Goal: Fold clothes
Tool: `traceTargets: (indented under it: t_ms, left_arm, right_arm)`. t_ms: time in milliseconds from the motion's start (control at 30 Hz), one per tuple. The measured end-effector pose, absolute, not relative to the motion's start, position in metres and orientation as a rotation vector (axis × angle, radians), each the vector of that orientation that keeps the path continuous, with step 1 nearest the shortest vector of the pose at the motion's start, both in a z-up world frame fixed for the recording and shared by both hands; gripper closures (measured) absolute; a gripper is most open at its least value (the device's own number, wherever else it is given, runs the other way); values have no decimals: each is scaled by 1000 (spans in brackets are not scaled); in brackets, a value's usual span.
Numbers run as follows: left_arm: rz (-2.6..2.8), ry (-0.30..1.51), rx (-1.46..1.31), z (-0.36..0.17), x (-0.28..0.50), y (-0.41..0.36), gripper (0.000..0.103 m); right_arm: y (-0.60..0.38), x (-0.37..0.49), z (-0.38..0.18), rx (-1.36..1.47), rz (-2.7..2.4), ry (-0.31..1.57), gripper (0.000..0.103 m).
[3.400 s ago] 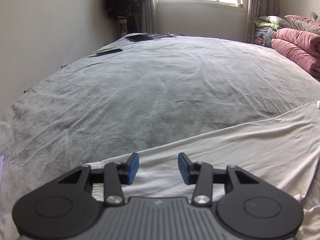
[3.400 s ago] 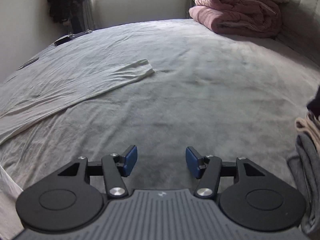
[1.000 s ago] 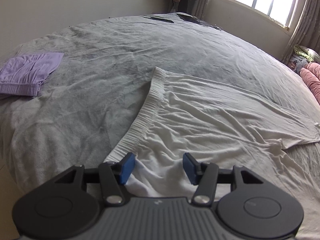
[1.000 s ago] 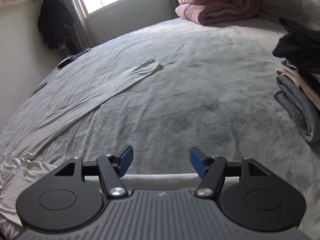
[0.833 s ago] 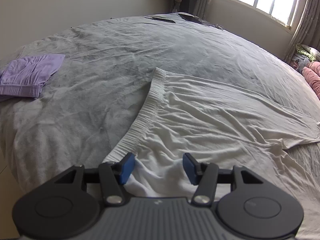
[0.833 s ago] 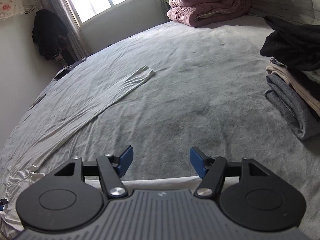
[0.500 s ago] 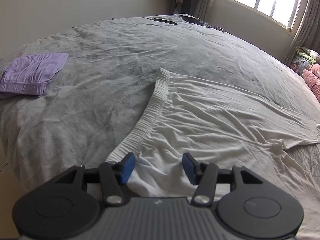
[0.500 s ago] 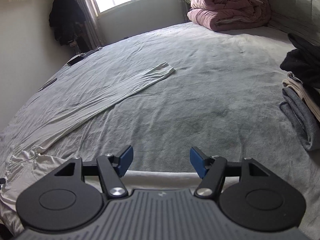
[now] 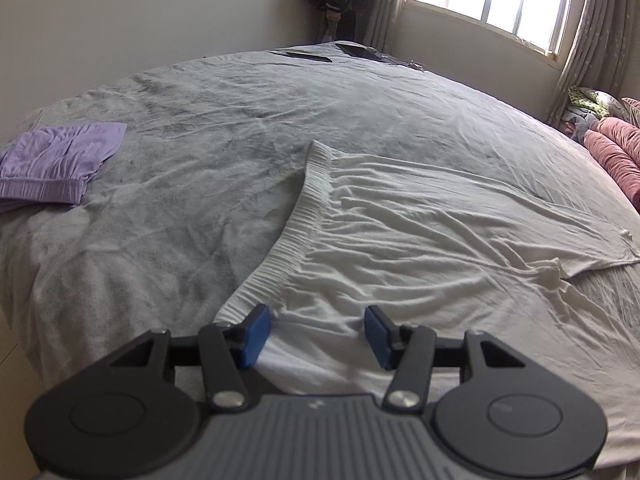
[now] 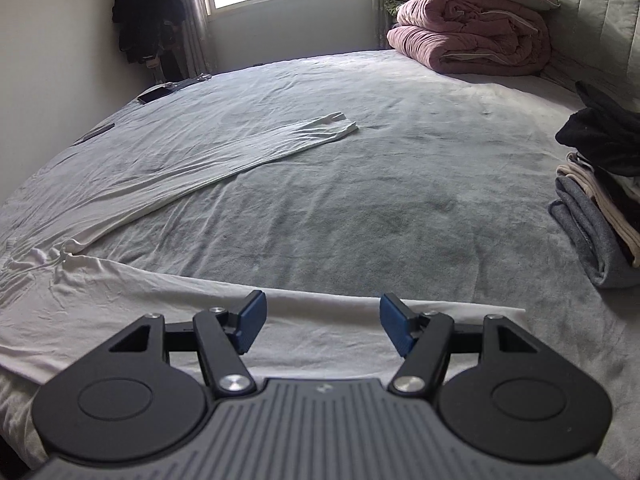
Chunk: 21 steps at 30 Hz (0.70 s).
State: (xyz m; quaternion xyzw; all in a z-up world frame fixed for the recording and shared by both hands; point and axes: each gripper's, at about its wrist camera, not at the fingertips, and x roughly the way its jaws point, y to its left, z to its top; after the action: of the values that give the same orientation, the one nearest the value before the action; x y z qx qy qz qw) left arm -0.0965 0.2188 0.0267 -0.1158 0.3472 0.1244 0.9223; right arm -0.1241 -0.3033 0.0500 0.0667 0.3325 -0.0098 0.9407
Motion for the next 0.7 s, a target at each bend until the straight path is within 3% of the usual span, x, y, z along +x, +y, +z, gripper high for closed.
traceTargets:
  t_ms: [233,700]
  left_arm:
    - [244,712,-226,25,-99,219,49]
    - [241,710,-232,26,-100,220,50]
  right_arm:
    - [-301,-126,22,60,-68,803,36]
    - [-322,-132,23,57,-245,822,31]
